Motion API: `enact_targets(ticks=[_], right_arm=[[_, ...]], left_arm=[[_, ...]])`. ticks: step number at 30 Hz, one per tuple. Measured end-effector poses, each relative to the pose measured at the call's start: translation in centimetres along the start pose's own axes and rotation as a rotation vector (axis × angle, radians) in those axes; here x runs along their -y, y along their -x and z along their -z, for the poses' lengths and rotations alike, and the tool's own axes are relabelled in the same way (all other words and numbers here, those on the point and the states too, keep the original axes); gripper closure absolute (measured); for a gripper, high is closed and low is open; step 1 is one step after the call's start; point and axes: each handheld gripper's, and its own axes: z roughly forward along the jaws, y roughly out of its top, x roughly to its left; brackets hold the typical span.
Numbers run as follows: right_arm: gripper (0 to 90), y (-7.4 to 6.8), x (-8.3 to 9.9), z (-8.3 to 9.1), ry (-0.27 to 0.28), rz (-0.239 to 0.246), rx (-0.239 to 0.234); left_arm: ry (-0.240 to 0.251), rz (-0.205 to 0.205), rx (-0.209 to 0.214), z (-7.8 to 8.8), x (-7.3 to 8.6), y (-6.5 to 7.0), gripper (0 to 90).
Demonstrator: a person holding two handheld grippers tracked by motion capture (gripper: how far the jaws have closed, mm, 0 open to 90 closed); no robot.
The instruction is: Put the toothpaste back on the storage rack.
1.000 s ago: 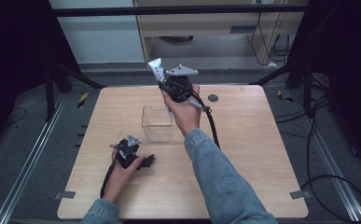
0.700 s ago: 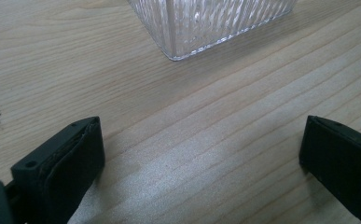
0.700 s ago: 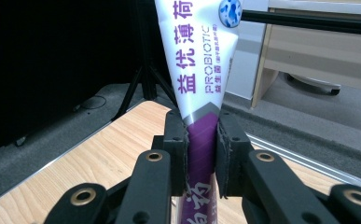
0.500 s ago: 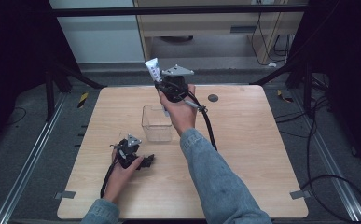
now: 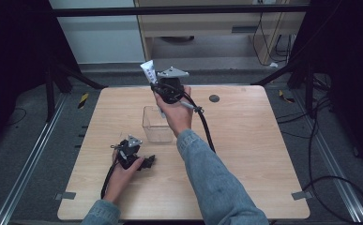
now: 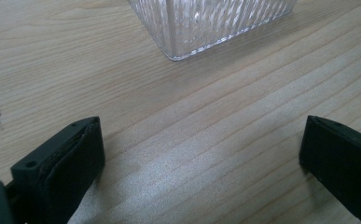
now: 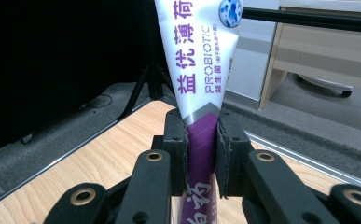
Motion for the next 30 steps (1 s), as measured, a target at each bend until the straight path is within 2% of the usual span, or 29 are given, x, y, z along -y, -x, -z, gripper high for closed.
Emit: enact_targets(ticks=[12,23,30], right_arm=[[76.8,-0.5,0.6,-1.0,-0.007,0.009,-0.014],[76.7,-0.5,1.9,-1.9,-0.042,0.014,-0.015],[76.7,-0.4,2.7,-2.1,-0.060,-0.009,-0.019]], left_arm=[[0.001,0.002,0.002,0.0,0.0,0.0,0.0],[-0.002,-0.002,0.002,0.0,0.0,0.0,0.0],[-0.002,-0.002,0.002,0.0,0.0,0.0,0.0]])
